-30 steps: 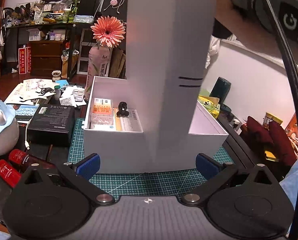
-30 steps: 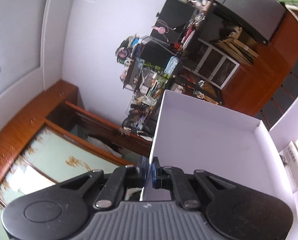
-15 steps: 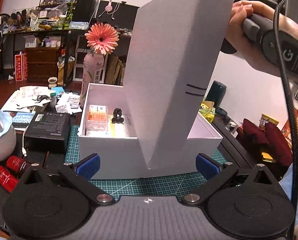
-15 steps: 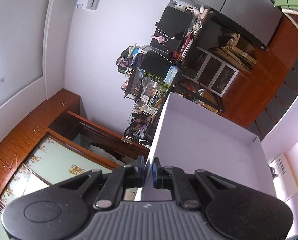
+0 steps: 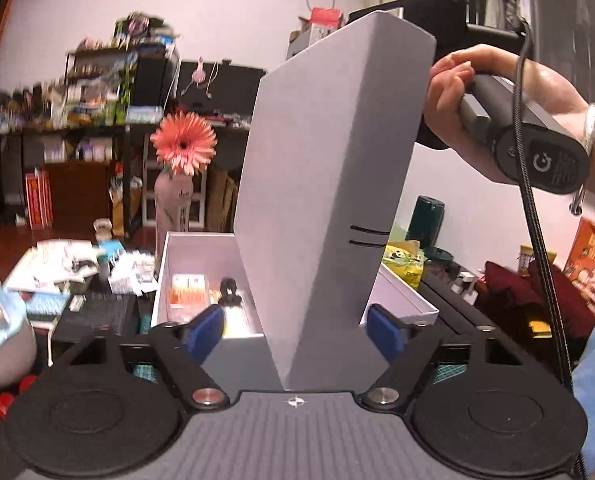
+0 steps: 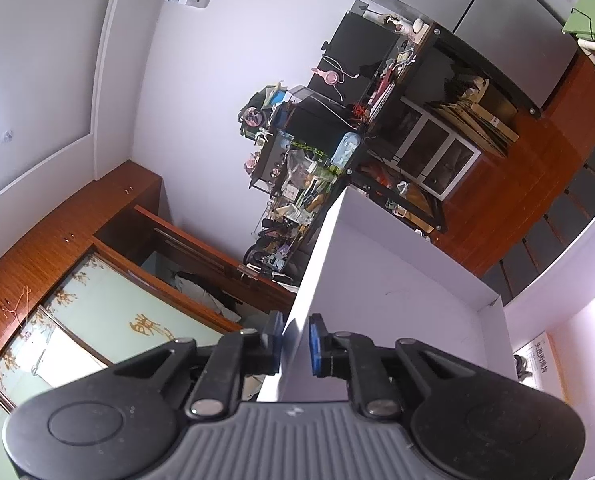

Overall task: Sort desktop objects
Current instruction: 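Carry the upright lid over the white box with the right gripper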

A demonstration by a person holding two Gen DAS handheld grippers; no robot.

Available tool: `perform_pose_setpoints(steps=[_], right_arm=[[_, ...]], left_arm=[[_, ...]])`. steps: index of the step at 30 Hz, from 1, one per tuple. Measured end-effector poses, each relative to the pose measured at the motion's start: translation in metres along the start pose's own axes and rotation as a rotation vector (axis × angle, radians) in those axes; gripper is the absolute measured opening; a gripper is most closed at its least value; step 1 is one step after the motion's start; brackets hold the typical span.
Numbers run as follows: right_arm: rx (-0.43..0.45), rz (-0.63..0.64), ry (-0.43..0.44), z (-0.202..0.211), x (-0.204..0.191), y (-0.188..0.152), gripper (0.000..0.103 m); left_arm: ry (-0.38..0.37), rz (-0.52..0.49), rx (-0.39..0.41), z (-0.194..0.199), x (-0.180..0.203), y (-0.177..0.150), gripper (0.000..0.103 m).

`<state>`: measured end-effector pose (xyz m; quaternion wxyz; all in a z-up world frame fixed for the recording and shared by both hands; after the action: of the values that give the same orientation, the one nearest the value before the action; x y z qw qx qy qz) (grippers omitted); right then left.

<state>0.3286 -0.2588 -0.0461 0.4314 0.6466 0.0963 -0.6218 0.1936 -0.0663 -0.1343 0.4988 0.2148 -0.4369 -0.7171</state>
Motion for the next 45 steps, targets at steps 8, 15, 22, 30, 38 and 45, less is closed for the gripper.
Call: perform_pose_setpoints(steps=[8, 15, 22, 30, 38, 45], right_arm=[[0.01, 0.007, -0.011, 0.014, 0.004, 0.007, 0.013], [0.027, 0.0, -0.019, 0.026, 0.01, 0.012, 0.015], [0.017, 0.004, -0.052, 0.034, 0.014, 0.019, 0.019], [-0.088, 0.137, -0.254, 0.025, -0.011, 0.033, 0.034], [-0.204, 0.292, -0.454, 0.007, -0.054, 0.038, 0.04], [-0.364, 0.499, -0.71, -0.03, -0.089, 0.013, 0.048]], left_arm=[[-0.001, -0.028, 0.018, -0.011, 0.01, 0.004, 0.064], [-0.004, -0.063, 0.014, -0.023, 0.02, 0.005, 0.049], [0.067, -0.13, 0.016, -0.025, 0.03, 0.002, 0.047], [0.121, -0.189, 0.012, -0.026, 0.034, -0.001, 0.044], [0.142, -0.227, -0.004, -0.028, 0.036, -0.003, 0.042], [0.172, -0.272, -0.006, -0.028, 0.04, -0.006, 0.04]])
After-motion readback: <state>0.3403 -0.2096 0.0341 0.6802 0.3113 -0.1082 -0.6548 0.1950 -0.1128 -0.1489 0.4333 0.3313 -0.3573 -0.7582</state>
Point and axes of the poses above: each gripper's, at about its wrist camera, not at the fingertips, and z roughly against the way its jaws point, x to its right, y to its top, the point moved 7 cm from there along -z, roughly the way its jaws point, and after that the axes turned 11 degrees about -x, right-handed, at the moved point
